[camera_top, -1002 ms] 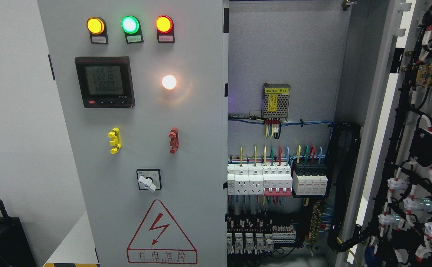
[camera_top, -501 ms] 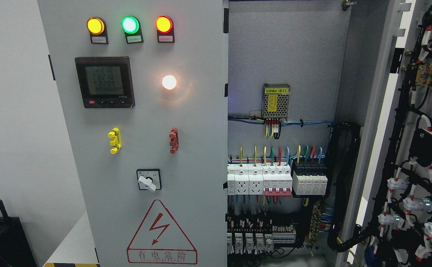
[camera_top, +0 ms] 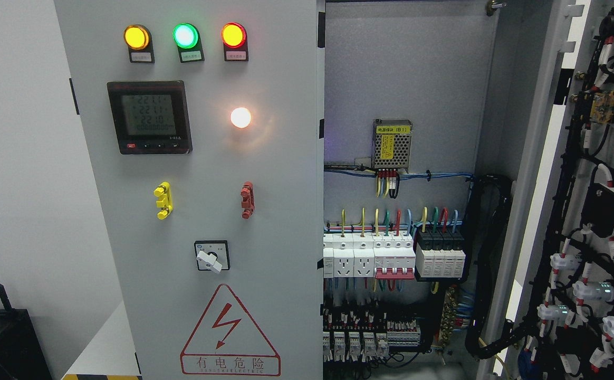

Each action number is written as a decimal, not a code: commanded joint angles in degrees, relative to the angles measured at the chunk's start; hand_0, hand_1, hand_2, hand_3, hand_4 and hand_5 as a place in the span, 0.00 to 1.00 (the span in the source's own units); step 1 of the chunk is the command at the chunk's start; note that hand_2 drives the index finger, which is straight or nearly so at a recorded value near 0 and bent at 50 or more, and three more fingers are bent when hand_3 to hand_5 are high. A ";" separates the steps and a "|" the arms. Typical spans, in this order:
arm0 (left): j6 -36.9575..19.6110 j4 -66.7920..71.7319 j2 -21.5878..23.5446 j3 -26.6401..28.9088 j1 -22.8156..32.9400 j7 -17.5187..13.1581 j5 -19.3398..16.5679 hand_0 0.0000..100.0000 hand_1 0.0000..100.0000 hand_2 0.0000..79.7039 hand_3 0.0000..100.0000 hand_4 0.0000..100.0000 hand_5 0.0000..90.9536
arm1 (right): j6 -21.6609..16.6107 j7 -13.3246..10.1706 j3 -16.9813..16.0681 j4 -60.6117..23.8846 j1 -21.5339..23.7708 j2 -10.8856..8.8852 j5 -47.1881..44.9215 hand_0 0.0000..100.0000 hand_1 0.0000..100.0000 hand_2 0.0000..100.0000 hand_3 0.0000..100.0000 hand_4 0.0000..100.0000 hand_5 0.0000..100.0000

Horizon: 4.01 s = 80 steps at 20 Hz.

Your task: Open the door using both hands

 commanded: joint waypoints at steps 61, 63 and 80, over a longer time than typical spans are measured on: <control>-19.17 91.23 -36.06 43.02 -1.46 -0.14 -41.77 0.00 0.00 0.00 0.00 0.04 0.00 | -11.70 -0.17 0.90 -46.94 16.44 -3.03 -0.09 0.00 0.00 0.00 0.00 0.00 0.00; -19.17 91.32 -35.88 42.84 -1.46 -0.14 -41.68 0.00 0.00 0.00 0.00 0.04 0.00 | -11.88 -0.16 0.98 -48.09 16.62 -3.03 -0.09 0.00 0.00 0.00 0.00 0.00 0.00; -19.34 94.83 -36.23 58.38 -1.63 -0.06 -58.01 0.00 0.00 0.00 0.00 0.04 0.00 | -18.21 -0.25 5.46 -62.50 23.39 -4.52 0.00 0.00 0.00 0.00 0.00 0.00 0.00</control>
